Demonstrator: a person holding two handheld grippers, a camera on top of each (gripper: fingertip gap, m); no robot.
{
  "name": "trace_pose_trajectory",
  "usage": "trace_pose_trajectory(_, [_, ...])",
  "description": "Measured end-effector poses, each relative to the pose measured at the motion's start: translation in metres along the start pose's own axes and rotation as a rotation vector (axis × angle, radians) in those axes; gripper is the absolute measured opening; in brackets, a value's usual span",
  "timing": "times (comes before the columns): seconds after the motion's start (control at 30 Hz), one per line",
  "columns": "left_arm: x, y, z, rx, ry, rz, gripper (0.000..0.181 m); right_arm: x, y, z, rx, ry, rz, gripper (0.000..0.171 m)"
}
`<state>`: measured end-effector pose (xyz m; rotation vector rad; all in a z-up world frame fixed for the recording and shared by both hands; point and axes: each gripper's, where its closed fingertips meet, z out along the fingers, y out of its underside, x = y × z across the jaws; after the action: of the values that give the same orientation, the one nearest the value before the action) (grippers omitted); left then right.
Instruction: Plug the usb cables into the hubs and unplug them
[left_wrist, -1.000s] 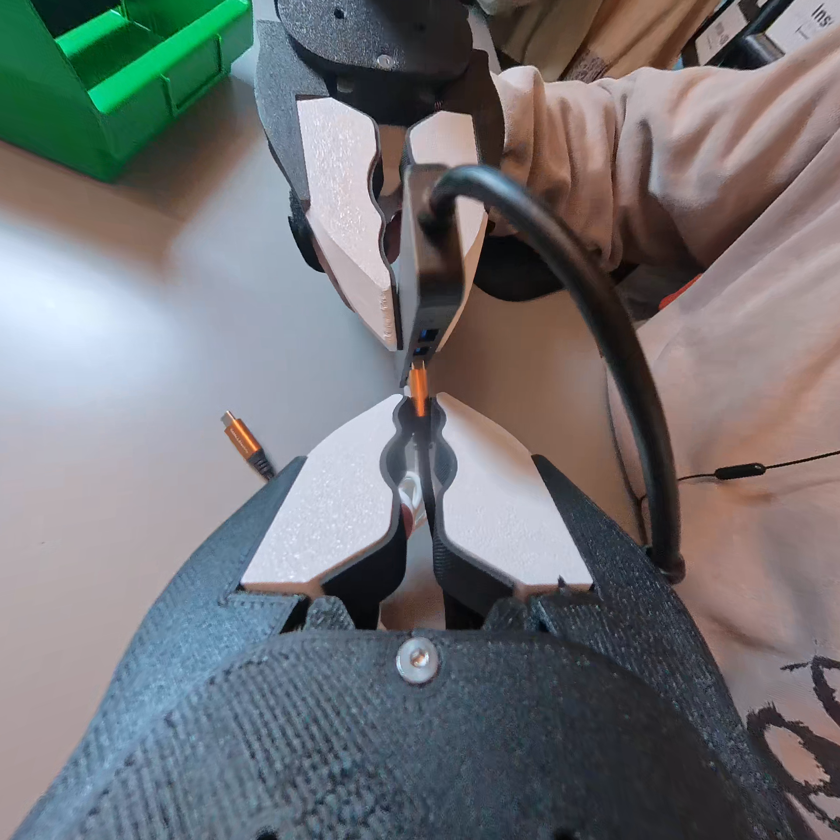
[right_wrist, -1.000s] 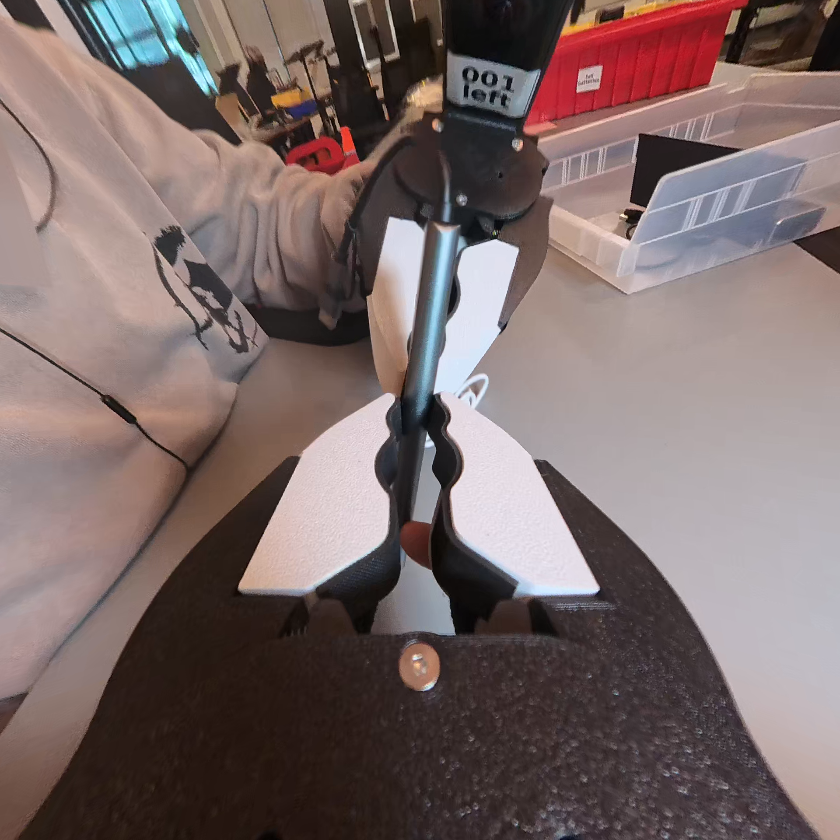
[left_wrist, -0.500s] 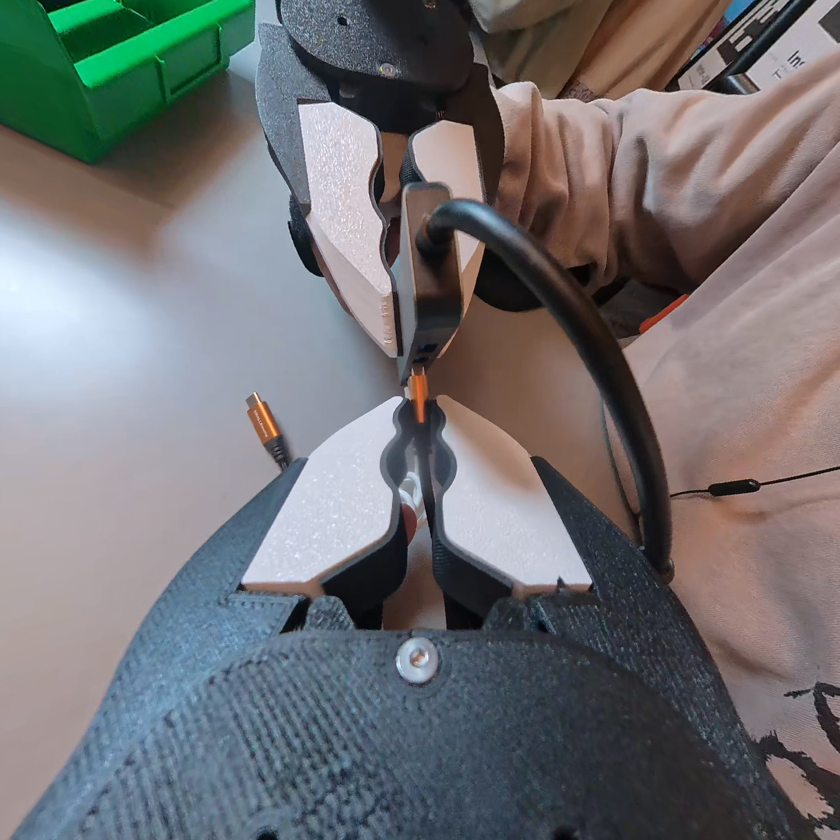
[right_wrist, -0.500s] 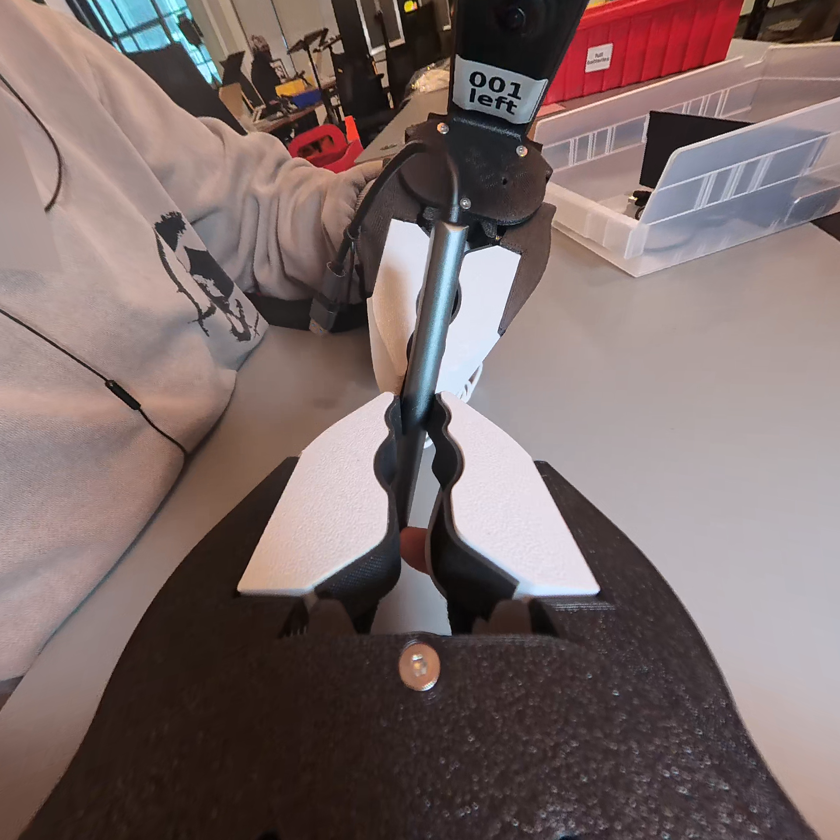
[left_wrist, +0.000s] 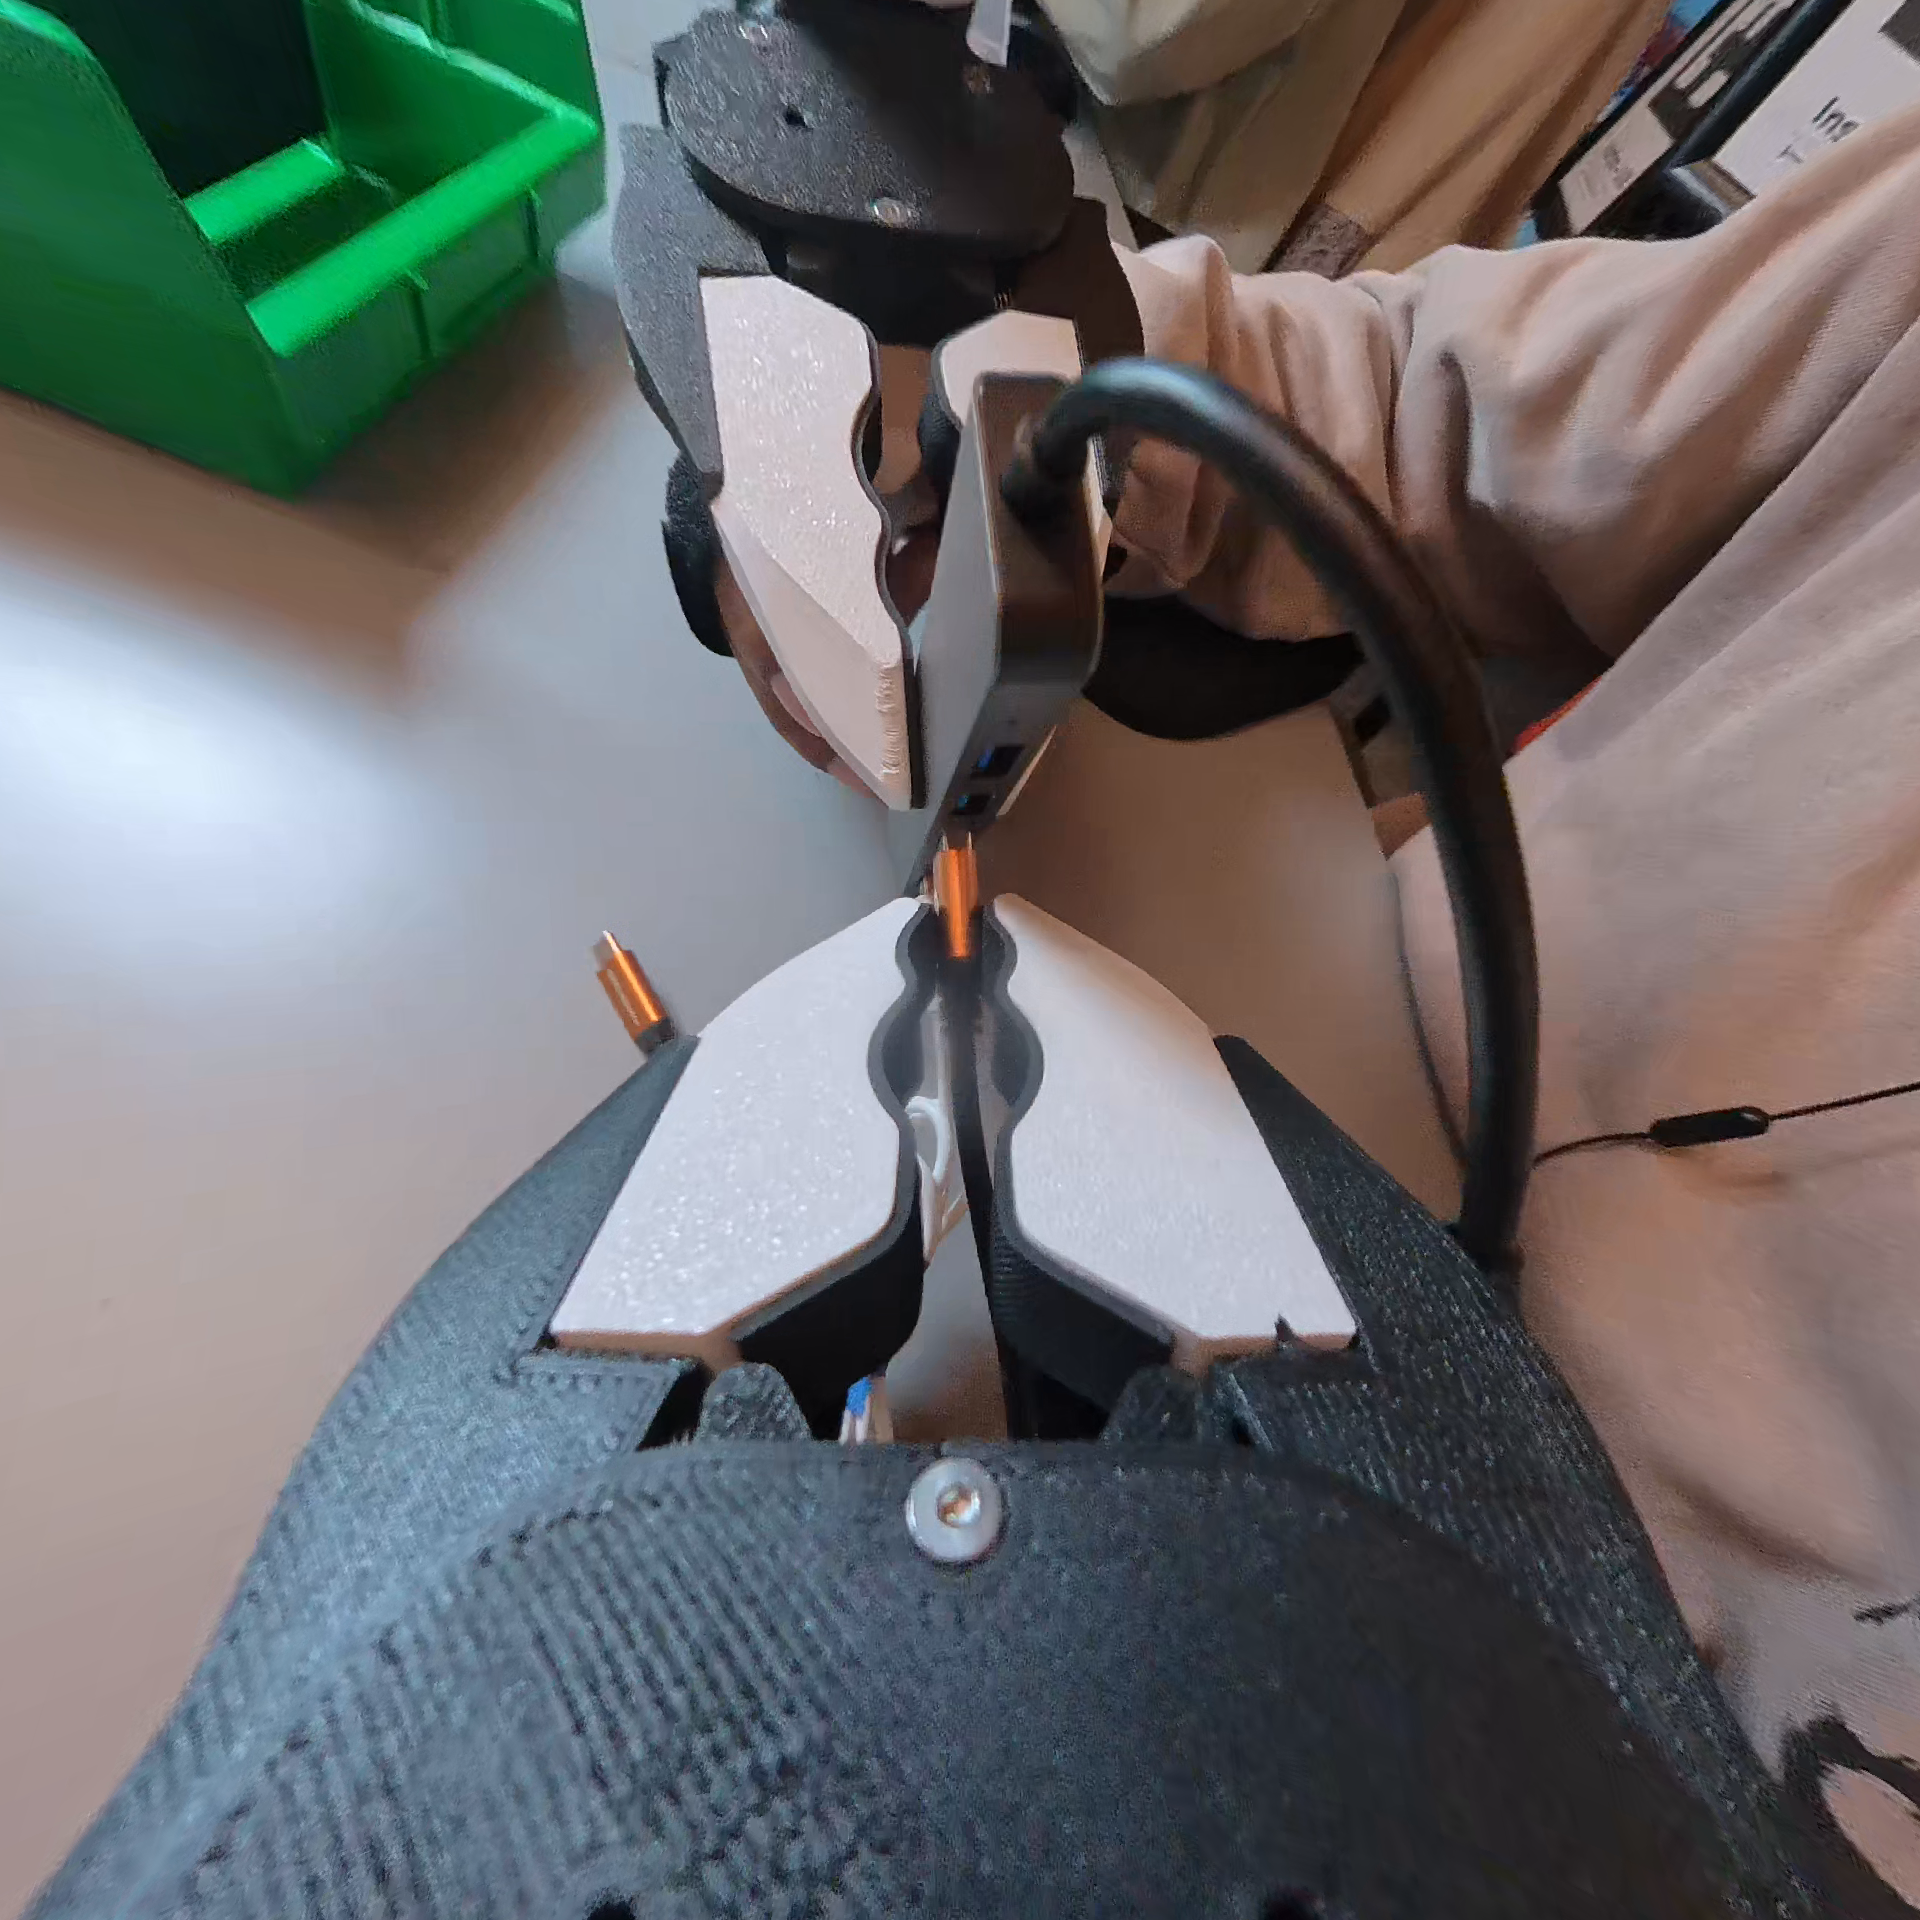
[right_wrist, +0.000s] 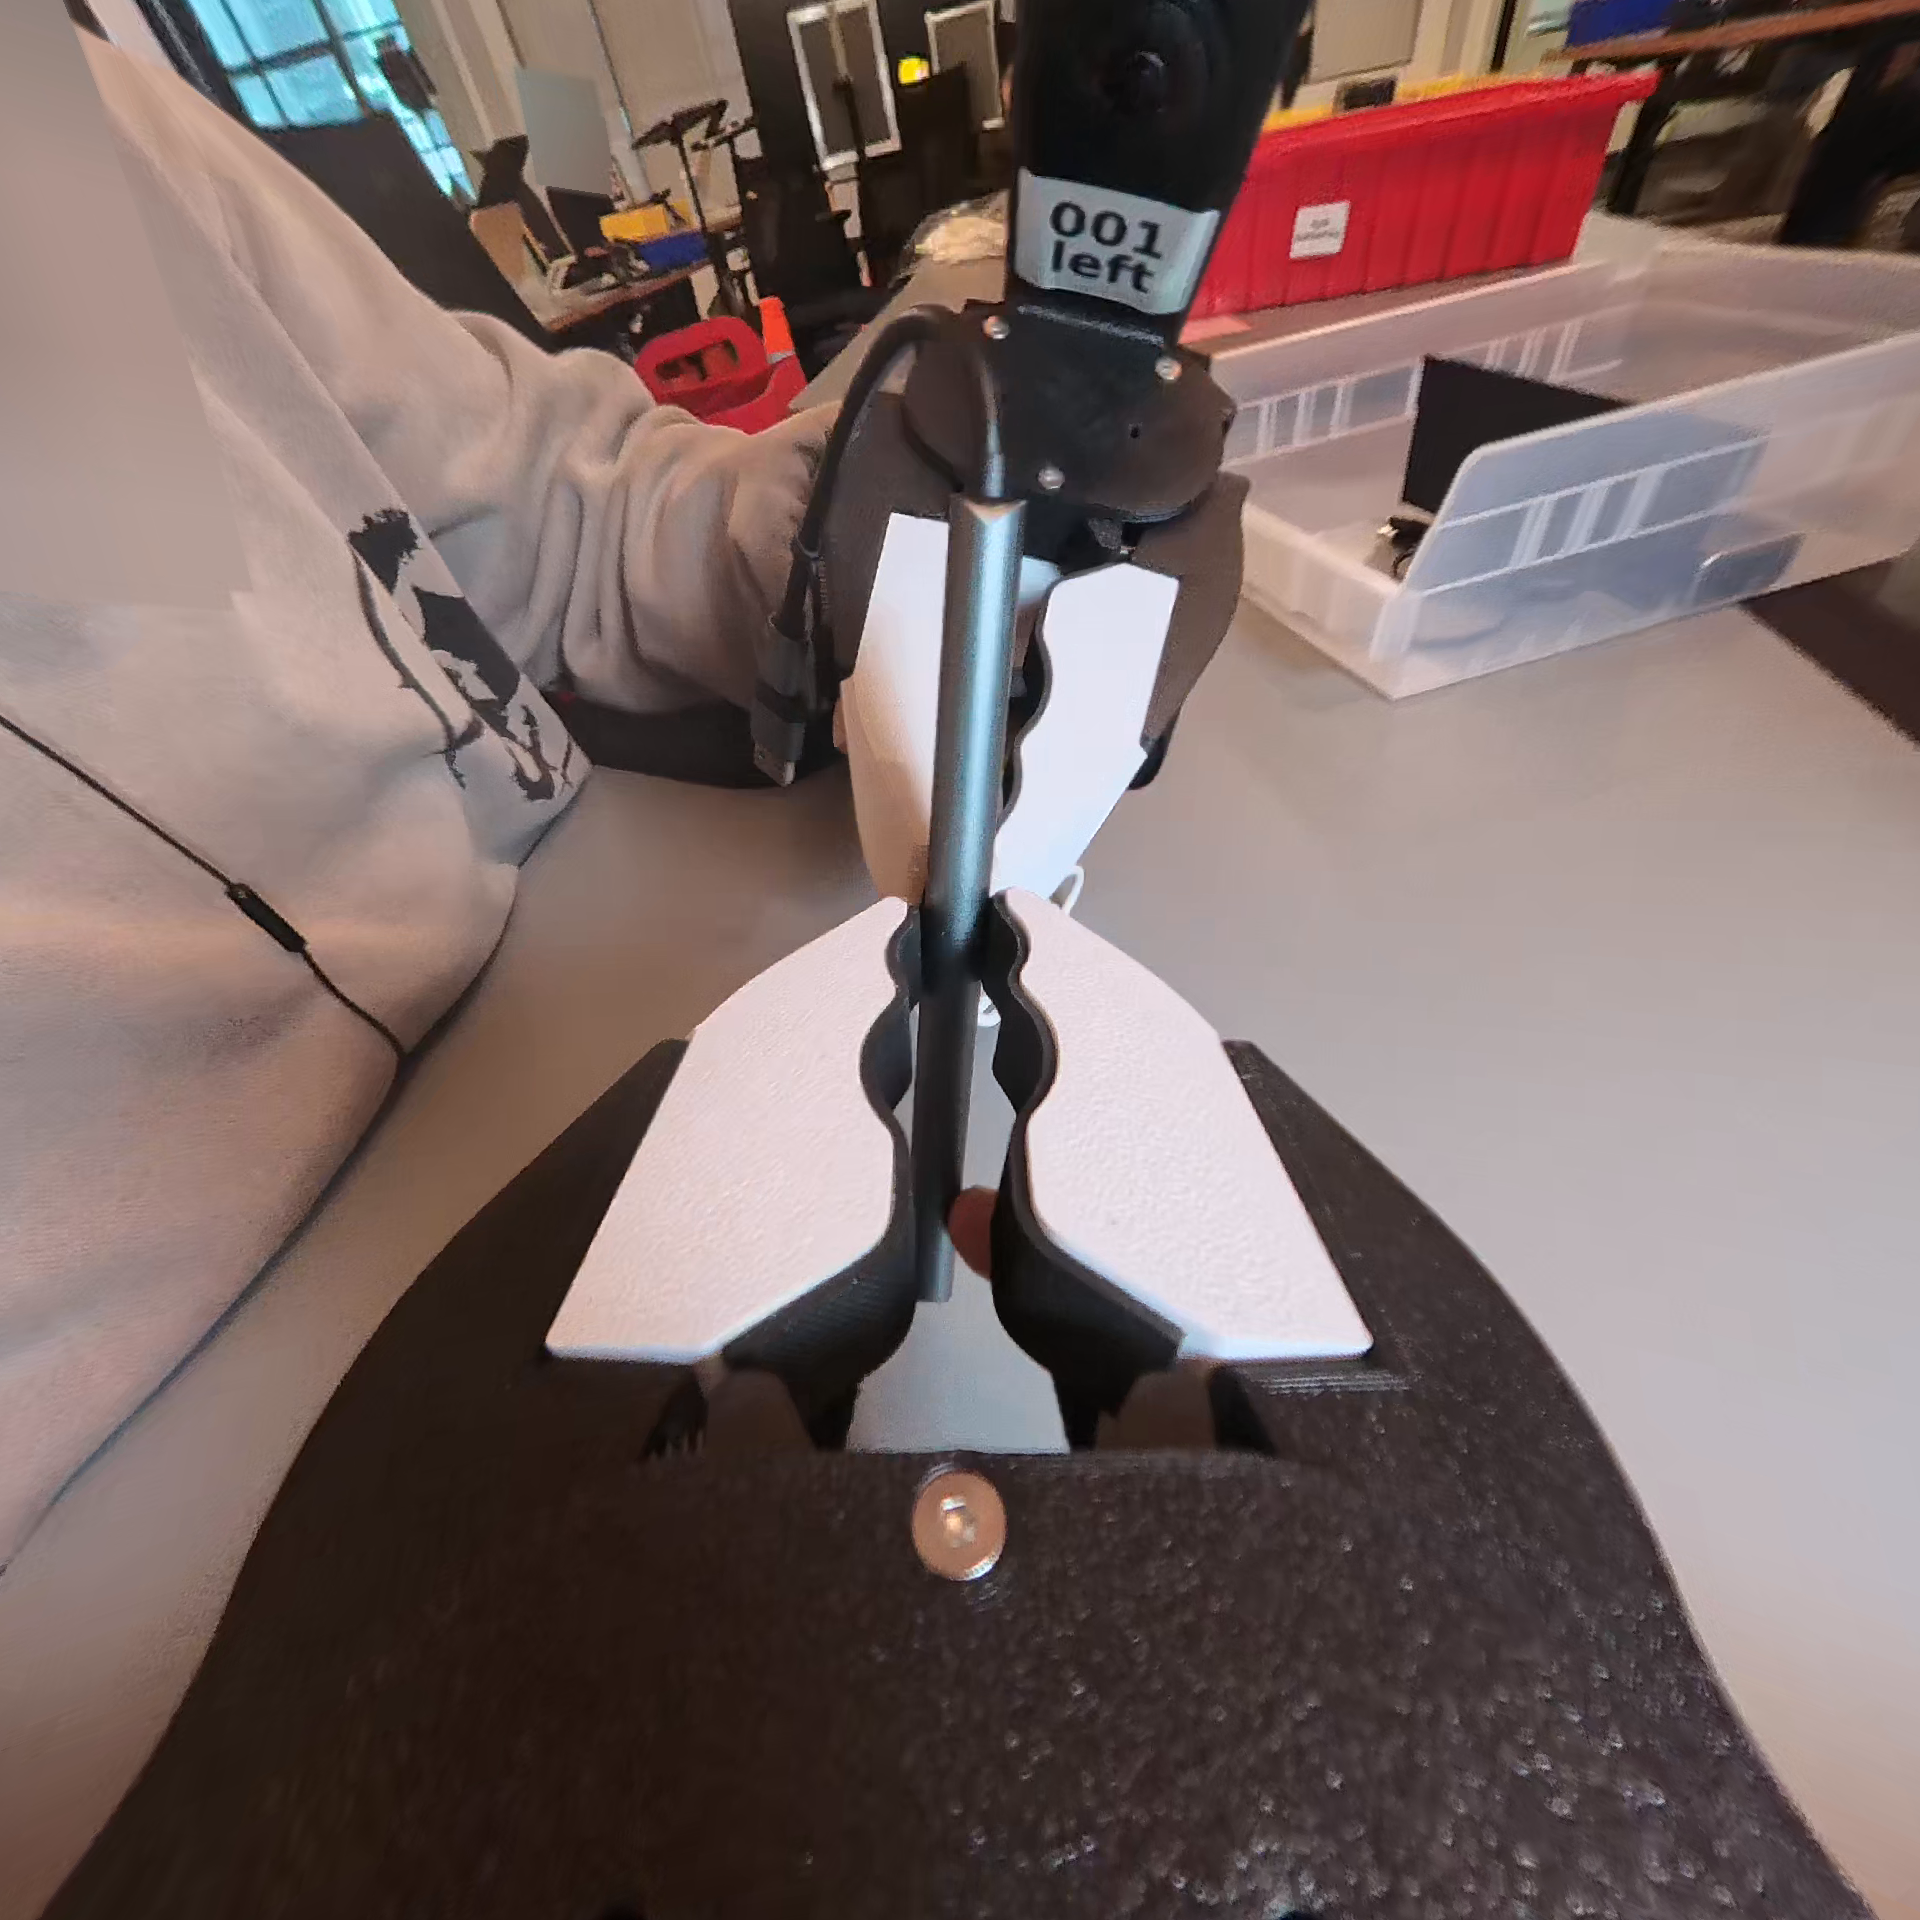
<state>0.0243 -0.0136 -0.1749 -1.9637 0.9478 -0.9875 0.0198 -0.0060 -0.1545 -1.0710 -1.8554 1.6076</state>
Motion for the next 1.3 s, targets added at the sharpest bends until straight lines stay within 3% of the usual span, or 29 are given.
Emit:
trace_pose_trajectory(0.17, [-0.004, -0.009, -0.007, -0.006, -0.123, 0.17, 0.01, -0.002, -0.01, -0.012, -0.047, 0.082, -0.144, 0.01])
trace_pose_trajectory(0.43, [-0.001, -0.017, -0.012, 0.089, -0.163, 0.228, 0.012, -0.001, -0.038, -0.026, 0.14, 0.087, -0.09, 0.01])
trace_pose_trajectory(0.67, [0.012, -0.028, -0.004, 0.168, -0.107, 0.186, 0.036, -0.001, -0.044, -0.023, 0.2, 0.07, -0.051, 0.011])
trace_pose_trajectory(0.9, [0.01, -0.032, -0.004, 0.199, -0.16, 0.185, 0.026, 0.0, -0.045, -0.024, 0.214, 0.084, -0.044, 0.012])
trace_pose_trajectory(1.0, [0.005, -0.035, -0.006, 0.211, -0.207, 0.191, 0.008, 0.0, -0.047, -0.024, 0.227, 0.083, -0.037, 0.012])
trace_pose_trajectory(1.2, [0.003, -0.032, -0.006, 0.176, -0.228, 0.22, 0.008, 0.001, -0.044, -0.021, 0.199, 0.094, -0.044, 0.012])
trace_pose_trajectory(1.3, [-0.001, -0.024, -0.008, 0.09, -0.255, 0.257, 0.008, 0.002, -0.034, -0.019, 0.089, 0.115, -0.082, 0.013])
